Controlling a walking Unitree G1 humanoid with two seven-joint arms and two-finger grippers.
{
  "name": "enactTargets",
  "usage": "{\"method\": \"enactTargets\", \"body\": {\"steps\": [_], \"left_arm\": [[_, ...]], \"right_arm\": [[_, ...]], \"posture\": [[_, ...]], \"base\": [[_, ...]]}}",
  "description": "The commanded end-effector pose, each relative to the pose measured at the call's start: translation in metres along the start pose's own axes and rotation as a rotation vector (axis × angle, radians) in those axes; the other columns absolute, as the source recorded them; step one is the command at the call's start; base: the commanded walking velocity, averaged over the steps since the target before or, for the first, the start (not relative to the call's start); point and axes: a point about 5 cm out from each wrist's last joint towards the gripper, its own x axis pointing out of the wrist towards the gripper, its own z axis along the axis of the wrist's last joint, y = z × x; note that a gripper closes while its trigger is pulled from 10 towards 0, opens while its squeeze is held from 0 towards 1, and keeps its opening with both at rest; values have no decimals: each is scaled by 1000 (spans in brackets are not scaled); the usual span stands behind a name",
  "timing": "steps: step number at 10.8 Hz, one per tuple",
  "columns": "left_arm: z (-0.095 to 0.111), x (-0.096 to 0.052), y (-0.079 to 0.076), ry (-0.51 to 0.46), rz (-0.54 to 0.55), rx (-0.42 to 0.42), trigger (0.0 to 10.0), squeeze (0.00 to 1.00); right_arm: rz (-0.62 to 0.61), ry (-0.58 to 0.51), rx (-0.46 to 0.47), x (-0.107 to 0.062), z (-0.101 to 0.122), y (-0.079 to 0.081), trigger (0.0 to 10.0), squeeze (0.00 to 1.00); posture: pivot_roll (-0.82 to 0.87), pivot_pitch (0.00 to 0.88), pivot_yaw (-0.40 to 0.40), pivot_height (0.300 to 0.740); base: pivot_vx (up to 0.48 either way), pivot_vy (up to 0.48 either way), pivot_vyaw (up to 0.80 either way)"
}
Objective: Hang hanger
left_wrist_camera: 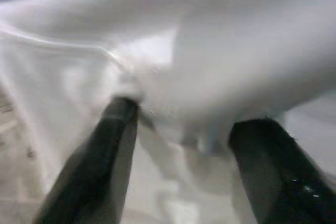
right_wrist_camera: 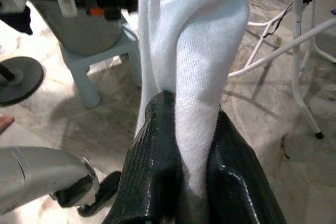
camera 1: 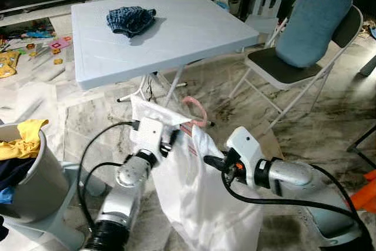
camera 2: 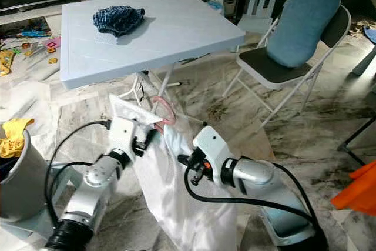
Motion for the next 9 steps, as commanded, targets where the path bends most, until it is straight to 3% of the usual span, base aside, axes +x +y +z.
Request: {"method": "enactTargets", "body": {"steps": [1,6,9], "left_arm": [[1,2,5,0,30,8,0,0],[-3,1,9,5,44,5,0,0],[-4,-1,13,-3,80,0,0,0]], "right_arm": [[10,-23,-48,-1,7,1,10000,0],[-34,1,-60,-2,5,-9,10000,0],[-87,52,-122,-4,-5,-17,10000,0]], "posture": [[-213,9,5,740],[-211,10,3,740],[-209,16,1,740]], "base": [[0,0,0],[0,0,0],[0,0,0]]}}
